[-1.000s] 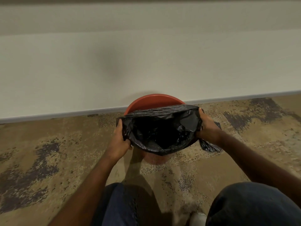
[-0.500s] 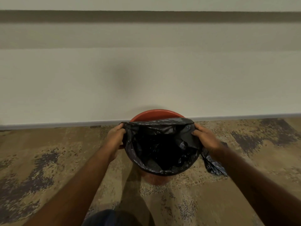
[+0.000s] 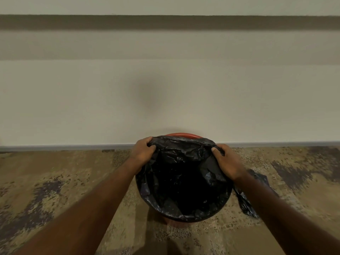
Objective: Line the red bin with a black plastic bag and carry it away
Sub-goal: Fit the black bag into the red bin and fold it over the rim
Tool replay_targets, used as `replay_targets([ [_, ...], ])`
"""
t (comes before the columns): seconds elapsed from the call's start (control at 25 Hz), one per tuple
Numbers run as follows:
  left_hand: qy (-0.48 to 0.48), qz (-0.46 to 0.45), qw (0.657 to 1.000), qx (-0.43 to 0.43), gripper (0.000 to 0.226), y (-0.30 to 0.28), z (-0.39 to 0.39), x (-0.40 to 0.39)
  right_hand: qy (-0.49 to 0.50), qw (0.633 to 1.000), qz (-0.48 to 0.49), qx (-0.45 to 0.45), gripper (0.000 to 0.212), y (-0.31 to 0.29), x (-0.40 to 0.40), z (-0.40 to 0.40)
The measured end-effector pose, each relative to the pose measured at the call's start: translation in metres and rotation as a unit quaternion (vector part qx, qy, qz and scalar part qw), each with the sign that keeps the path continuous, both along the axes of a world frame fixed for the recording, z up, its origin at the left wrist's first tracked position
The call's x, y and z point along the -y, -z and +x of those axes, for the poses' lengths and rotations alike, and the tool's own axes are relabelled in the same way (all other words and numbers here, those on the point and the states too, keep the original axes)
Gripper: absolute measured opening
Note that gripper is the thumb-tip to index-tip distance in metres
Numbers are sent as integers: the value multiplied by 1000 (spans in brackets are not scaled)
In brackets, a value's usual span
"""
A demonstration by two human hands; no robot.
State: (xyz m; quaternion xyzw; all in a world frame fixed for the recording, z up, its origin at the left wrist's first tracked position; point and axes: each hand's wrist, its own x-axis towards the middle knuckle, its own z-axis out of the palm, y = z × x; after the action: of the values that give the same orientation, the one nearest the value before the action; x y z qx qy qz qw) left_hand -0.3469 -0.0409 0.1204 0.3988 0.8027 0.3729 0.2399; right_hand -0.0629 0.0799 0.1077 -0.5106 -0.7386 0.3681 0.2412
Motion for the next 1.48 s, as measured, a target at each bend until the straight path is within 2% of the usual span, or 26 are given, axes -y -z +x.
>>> replay_targets([
  [0.08, 16, -4, 999, -35, 23, -1, -1, -11, 6, 1000, 11, 26, 35, 0, -2, 0],
  [0.16, 14, -23, 998, -63, 23, -1, 1, -20, 7, 997, 43, 59, 35, -1, -2, 0],
  [0.28, 6, -55, 994, -95, 39, -1, 7, -33, 21, 988, 105, 111, 31, -6, -2, -3],
  [0.4, -15, -78, 989, -123, 61, -3, 14, -44, 23, 977, 162, 137, 37, -8, -4, -3],
  [0.52, -26, -97, 984, -145, 68, -7, 16, -46, 17, 977, 172, 124, 45, -9, -8, -3],
  [0.72, -19, -109, 989, -100, 71, -8, 9, -47, 29, 986, 135, 98, 51, -10, -19, -12],
  [0.92, 14, -40, 998, -43, 67, -9, 14, -39, 10, 988, 146, 44, 30, -12, -20, -15],
  [1.04, 27, -38, 997, -61, 65, -12, 22, -35, 2, 990, 138, 26, 25, -14, -20, -27],
  [1.2, 14, -55, 991, -118, 67, -13, 29, -27, 42, 994, 93, 41, 27, -15, -28, -36],
  [1.28, -8, -57, 990, -129, 71, -13, 28, -22, 57, 997, 26, 34, 33, -16, -33, -36],
  [1.36, -24, -54, 991, -124, 71, -13, 29, -20, 79, 989, -123, -29, 33, -18, -34, -37],
  [1.48, -37, -55, 997, -41, 61, -14, 28, -24, 90, 931, -348, -56, 27, -32, -31, -30],
])
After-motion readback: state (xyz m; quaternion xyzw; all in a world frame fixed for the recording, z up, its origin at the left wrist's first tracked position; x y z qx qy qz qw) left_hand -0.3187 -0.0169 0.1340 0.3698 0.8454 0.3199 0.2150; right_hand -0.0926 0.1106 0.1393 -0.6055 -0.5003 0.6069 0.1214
